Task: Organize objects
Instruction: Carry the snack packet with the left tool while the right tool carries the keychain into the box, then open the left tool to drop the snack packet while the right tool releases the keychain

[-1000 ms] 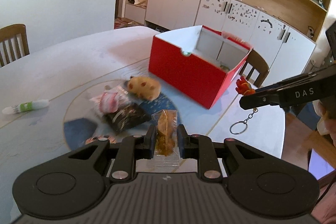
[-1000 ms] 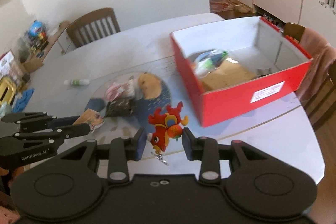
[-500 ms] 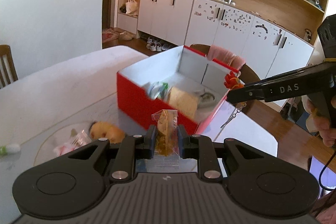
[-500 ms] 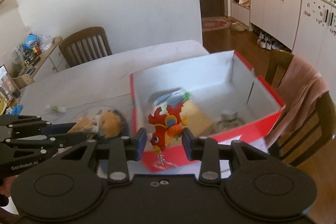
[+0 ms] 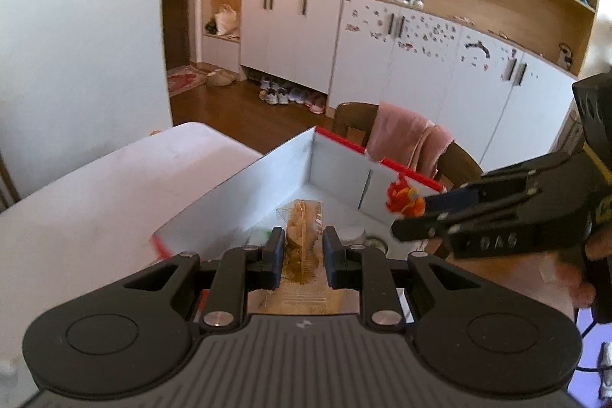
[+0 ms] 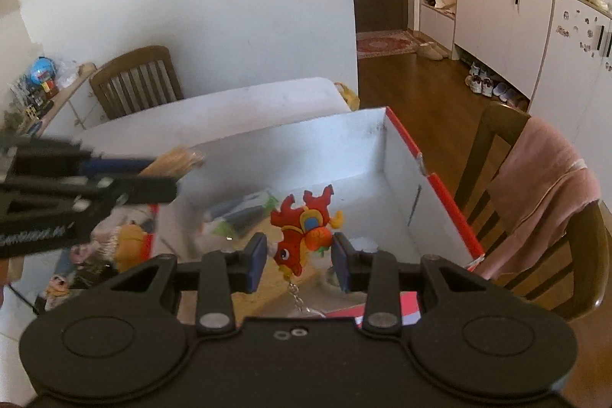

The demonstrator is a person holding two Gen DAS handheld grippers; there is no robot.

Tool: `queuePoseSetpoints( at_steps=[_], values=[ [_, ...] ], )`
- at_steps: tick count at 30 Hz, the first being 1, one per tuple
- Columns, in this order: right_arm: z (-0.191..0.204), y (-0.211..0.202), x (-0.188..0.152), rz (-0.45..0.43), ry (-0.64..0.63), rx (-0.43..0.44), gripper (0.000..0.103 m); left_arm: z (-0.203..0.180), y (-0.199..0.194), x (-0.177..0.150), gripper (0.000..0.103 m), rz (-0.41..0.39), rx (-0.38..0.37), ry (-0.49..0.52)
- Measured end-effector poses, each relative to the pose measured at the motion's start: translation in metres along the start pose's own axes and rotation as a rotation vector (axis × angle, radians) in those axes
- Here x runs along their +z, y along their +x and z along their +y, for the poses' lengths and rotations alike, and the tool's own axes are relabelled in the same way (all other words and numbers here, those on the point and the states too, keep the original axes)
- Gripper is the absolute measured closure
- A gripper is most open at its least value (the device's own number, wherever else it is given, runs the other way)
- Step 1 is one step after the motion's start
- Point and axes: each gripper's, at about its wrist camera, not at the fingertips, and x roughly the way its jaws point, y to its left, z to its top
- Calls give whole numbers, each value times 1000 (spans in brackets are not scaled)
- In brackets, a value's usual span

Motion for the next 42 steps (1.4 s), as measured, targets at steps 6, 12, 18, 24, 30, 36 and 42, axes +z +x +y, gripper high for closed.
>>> queuePoseSetpoints(
  at_steps=[6, 12, 18, 24, 30, 36, 42],
  values=[
    [-14, 27, -1, 28, 2, -2, 67, -17, 63, 31, 83, 63, -13, 60],
    [-24, 53, -1, 40, 9, -23, 67, -23, 130, 44, 83, 153, 12, 103],
    [-25, 74, -6, 87, -11, -30, 68, -21, 182, 41, 83, 249, 41, 143],
    [-17, 88, -15, 150, -73, -28, 67, -15, 220, 33, 83, 349, 65, 161],
    [-12, 96, -13, 182, -122, -33, 67, -12, 245, 24, 83, 450, 56, 164],
    [-17, 100, -11, 196, -139, -29, 67, -7, 253, 20, 83, 492, 35, 155],
    [-22, 102, -10, 199, -119, -35, 65, -7, 251, 20, 83, 495, 24, 163]
  ],
)
